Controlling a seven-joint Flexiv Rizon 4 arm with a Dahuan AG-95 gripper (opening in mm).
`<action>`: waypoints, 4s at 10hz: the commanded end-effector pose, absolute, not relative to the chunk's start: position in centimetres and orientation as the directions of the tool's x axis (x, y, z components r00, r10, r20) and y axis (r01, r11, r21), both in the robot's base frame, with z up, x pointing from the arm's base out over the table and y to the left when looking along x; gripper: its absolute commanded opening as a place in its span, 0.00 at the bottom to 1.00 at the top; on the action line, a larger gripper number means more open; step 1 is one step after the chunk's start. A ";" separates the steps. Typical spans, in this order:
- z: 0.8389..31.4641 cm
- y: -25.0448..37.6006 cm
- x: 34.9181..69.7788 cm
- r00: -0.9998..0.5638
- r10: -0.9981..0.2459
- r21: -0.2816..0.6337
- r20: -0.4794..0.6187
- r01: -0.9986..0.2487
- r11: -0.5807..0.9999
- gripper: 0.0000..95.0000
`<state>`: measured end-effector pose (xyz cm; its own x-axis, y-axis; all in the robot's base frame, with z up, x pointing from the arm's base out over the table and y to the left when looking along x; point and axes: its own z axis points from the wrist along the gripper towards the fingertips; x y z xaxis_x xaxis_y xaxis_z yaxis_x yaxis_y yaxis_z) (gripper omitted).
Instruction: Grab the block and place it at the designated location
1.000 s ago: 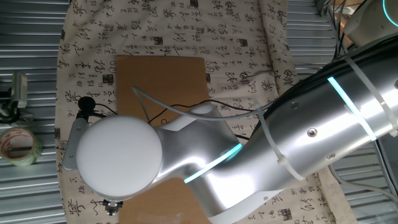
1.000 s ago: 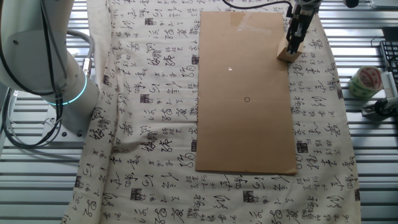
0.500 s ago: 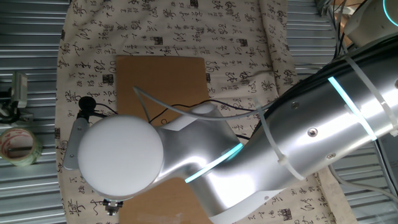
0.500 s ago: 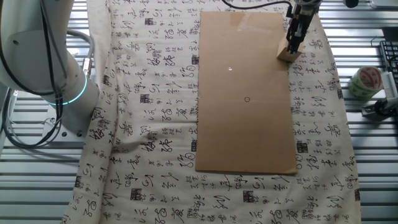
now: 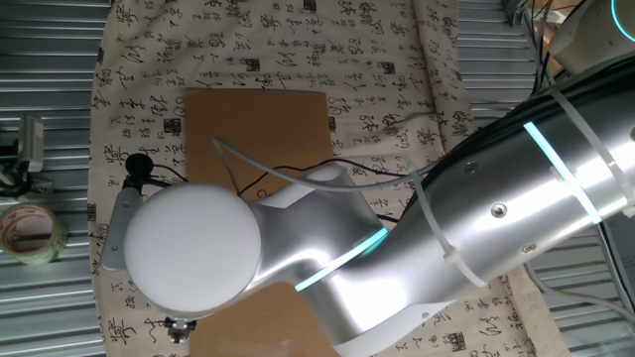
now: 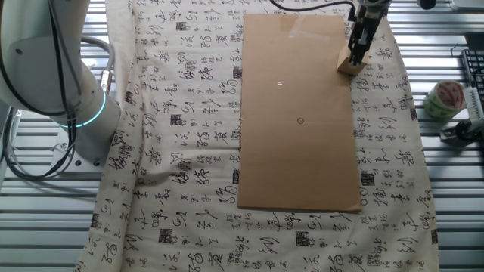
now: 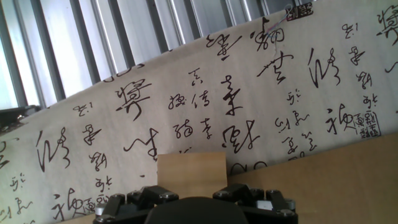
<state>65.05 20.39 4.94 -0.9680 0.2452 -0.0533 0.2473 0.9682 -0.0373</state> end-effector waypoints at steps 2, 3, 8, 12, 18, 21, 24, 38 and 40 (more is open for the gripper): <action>4.9 20.4 65.1 -0.970 0.241 -0.038 -0.036 0.242 0.969 0.80; 4.9 20.4 65.1 -0.970 0.240 -0.037 -0.034 0.241 0.970 0.80; 4.9 20.4 65.1 -0.973 0.230 -0.029 -0.033 0.231 0.973 0.80; 4.9 20.4 65.1 -0.974 0.225 -0.018 0.004 0.225 0.974 0.80; 4.9 20.4 65.1 -0.974 0.225 -0.007 0.011 0.225 0.974 0.80; 4.9 20.4 65.1 -0.973 0.231 -0.009 0.012 0.231 0.973 0.80; 4.9 20.4 65.1 -0.973 0.230 -0.009 0.012 0.230 0.973 0.80; 4.3 20.1 65.3 -0.973 0.230 -0.010 0.031 0.230 0.973 0.80; 4.0 20.1 65.3 -0.974 0.226 -0.010 0.030 0.226 0.974 0.80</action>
<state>65.32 20.05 3.88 -0.9736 0.2263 0.0292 0.2261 0.9741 -0.0099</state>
